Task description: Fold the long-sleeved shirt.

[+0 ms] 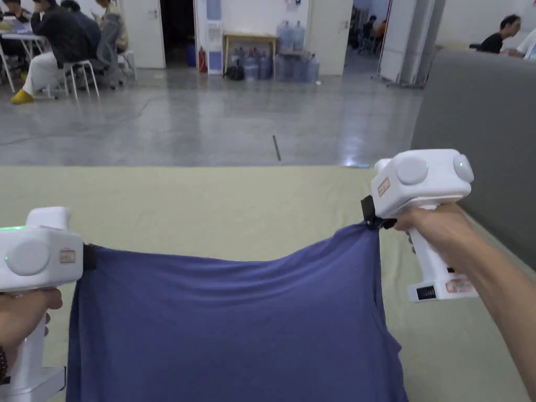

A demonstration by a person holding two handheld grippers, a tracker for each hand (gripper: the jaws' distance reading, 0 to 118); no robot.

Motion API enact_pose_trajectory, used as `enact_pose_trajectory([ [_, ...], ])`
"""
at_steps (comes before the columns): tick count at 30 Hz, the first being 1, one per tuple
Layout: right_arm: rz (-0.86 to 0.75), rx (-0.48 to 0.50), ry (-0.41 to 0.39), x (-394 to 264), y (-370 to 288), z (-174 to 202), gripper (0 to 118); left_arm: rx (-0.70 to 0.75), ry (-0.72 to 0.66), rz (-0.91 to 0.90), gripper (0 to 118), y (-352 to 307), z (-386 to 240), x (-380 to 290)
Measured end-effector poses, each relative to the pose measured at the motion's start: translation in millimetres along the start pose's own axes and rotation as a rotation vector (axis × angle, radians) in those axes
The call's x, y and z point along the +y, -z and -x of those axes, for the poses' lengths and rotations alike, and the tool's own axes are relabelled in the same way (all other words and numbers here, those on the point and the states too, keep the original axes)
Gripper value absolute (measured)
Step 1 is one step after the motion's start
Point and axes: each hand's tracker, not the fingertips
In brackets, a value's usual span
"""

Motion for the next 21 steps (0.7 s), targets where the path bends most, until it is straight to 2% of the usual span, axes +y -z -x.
enact_pose_trajectory([
  [2, -0.093, -0.041, 0.004, 31, -45, -3, 6, 0.003, 0.022, -0.072, 1, -27, -2, 37],
  [5, -0.179, -0.019, 0.056, 81, -107, -11, 6, 0.002, 0.028, -0.167, 1, -61, -4, 99],
  [10, -0.366, -0.074, 0.067, 162, -183, -17, 6, 0.044, 0.046, -0.326, 1, -106, -13, 207],
  [13, -0.454, -0.062, 0.113, 203, -214, -23, 6, 0.037, 0.009, -0.386, 1, -123, -15, 259],
  [17, -0.583, -0.124, 0.115, 240, -250, -23, 6, 0.033, -0.016, -0.459, 1, -146, -23, 320],
  [21, -0.653, -0.156, 0.135, 262, -280, -27, 6, 0.041, 0.035, -0.524, 1, -168, -40, 352],
])
